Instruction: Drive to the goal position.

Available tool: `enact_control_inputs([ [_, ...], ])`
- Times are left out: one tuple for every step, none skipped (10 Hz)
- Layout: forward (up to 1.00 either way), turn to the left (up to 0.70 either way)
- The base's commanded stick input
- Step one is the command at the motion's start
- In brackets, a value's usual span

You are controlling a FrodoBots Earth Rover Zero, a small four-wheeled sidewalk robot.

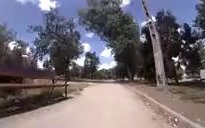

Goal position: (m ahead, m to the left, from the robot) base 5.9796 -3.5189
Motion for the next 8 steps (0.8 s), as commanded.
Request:
enact_control_inputs([
  [0.7, 0.0],
  [0.7, 0.0],
  [0.7, 0.0],
  [0.7, 0.0],
  [0.7, 0.0],
  [0.7, 0.0],
  [0.7, 0.0],
  [0.7, 0.0],
])
